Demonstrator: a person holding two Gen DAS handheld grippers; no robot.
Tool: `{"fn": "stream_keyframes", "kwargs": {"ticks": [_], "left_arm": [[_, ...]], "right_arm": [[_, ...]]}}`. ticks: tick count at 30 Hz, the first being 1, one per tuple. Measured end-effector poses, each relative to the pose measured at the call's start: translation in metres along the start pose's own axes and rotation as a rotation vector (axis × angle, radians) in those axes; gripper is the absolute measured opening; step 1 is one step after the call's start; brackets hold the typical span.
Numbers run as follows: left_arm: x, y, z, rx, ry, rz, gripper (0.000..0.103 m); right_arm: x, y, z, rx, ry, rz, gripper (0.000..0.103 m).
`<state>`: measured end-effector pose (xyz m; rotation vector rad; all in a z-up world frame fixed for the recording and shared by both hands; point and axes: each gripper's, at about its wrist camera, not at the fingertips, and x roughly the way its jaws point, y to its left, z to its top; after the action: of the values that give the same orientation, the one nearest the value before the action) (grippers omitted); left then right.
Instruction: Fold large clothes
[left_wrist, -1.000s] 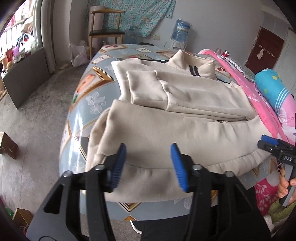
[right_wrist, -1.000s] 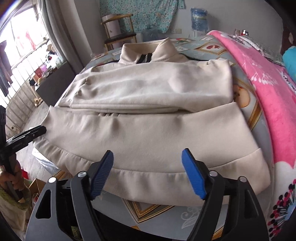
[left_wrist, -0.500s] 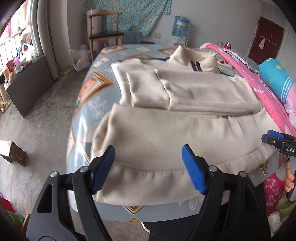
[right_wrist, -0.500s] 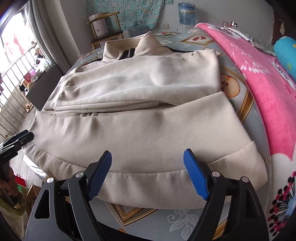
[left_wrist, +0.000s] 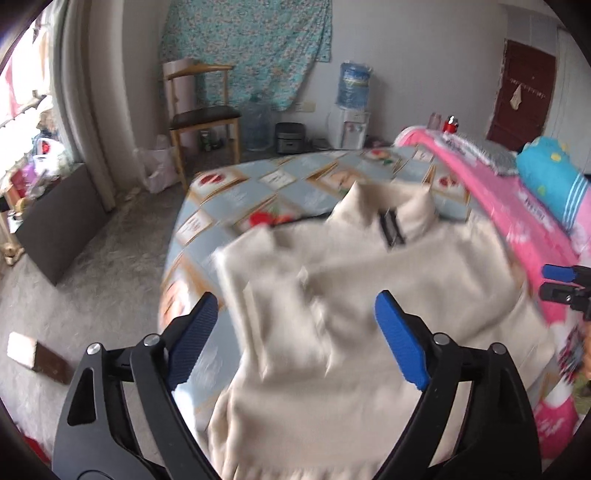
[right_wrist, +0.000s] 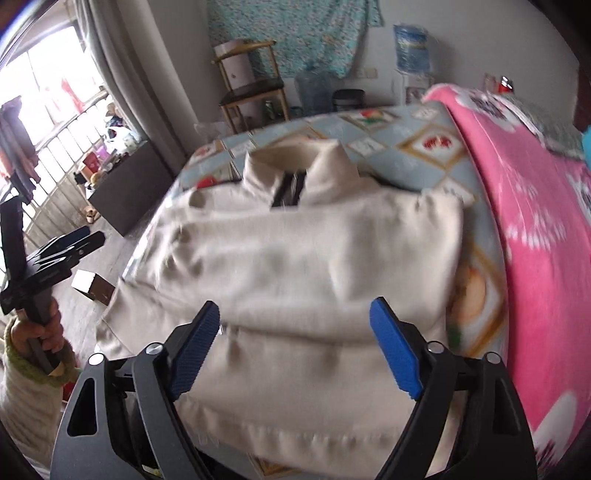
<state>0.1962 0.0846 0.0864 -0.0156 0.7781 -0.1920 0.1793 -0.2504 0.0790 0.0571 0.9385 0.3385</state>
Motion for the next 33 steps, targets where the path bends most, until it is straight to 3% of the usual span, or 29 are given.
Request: {"fn": "stream_keyframes", "kwargs": {"ticks": [3, 8, 14, 18, 23, 26, 33], "left_arm": [[0.032, -0.006, 0.038, -0.007, 0.018, -0.027, 0.084], [0.114, -0.014, 0.093, -0.086, 0.138, -0.093, 0.084], [0.198, -0.036, 0.125, -0.156, 0.225, -0.113, 0.084], [0.229, -0.054, 0.129, -0.151, 0.248, -0.104, 0.084], [0.257, -0.075, 0.127, -0.063, 0.263, 0.013, 0.084], [0.264, -0.078, 0.122, -0.002, 0.289, 0.082, 0.084], [0.262, -0.078, 0.106, 0.121, 0.368, 0.055, 0.084]], "right_arm": [[0.024, -0.008, 0.049, -0.015, 0.031, -0.040, 0.084], [0.088, -0.038, 0.120, 0.066, 0.135, -0.034, 0.084], [0.165, -0.061, 0.174, 0.140, 0.214, -0.088, 0.084], [0.202, -0.066, 0.183, 0.138, 0.267, -0.154, 0.084], [0.227, -0.073, 0.180, 0.122, 0.327, -0.231, 0.084], [0.225, -0.074, 0.172, 0.110, 0.362, -0.210, 0.084], [0.214, -0.067, 0.156, 0.051, 0.430, -0.122, 0.084]]}}
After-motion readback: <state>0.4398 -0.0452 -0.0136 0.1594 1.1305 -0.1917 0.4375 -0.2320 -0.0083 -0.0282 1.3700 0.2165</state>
